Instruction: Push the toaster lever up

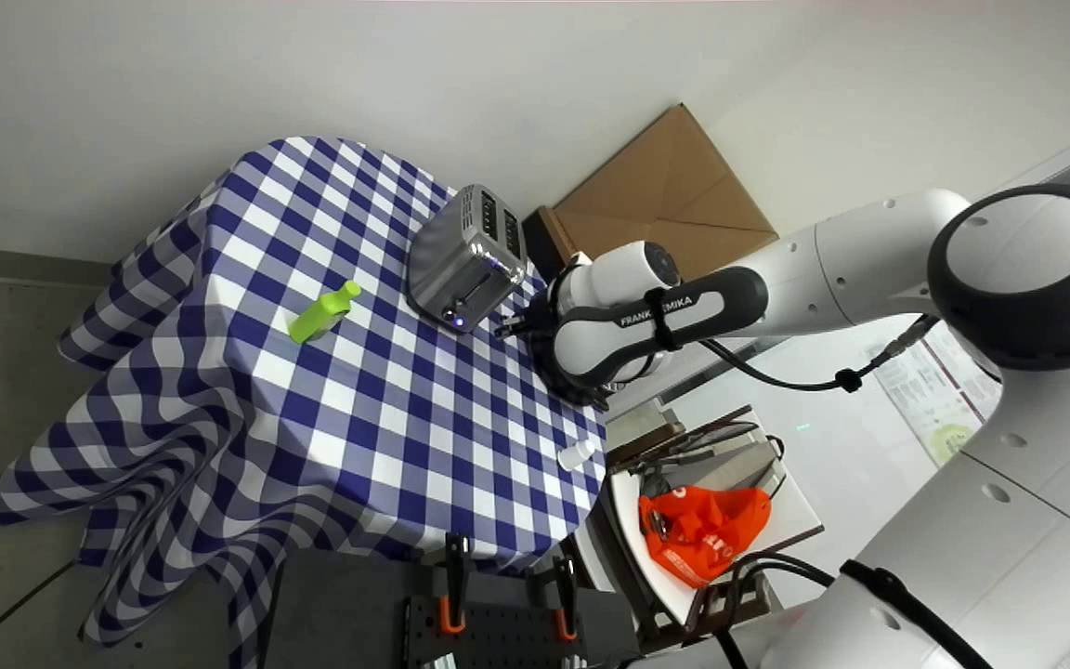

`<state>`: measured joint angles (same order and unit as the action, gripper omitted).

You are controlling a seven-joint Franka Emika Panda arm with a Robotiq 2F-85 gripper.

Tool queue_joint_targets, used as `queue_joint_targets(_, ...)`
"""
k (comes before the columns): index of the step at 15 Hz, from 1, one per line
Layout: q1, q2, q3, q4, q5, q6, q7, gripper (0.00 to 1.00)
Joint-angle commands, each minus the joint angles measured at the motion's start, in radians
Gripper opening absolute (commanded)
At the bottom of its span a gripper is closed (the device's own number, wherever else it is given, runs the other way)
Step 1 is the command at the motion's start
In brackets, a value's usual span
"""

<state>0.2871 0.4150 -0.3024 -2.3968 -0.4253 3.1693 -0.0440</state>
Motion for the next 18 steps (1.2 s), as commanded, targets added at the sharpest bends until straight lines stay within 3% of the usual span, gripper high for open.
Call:
queue_joint_targets(1,0.112,0.106,-0.085,0.055,-0.004,0.070,0.040,0.00)
queue_joint_targets(13,0.309,0.296,-0.230,0.108,0.038,0.207,0.056,0.00)
queue_joint_targets(14,0.316,0.303,-0.216,0.101,0.136,0.218,-0.035,0.00)
queue_joint_targets(18,0.343,0.327,-0.204,0.094,0.262,0.269,-0.107,0.00)
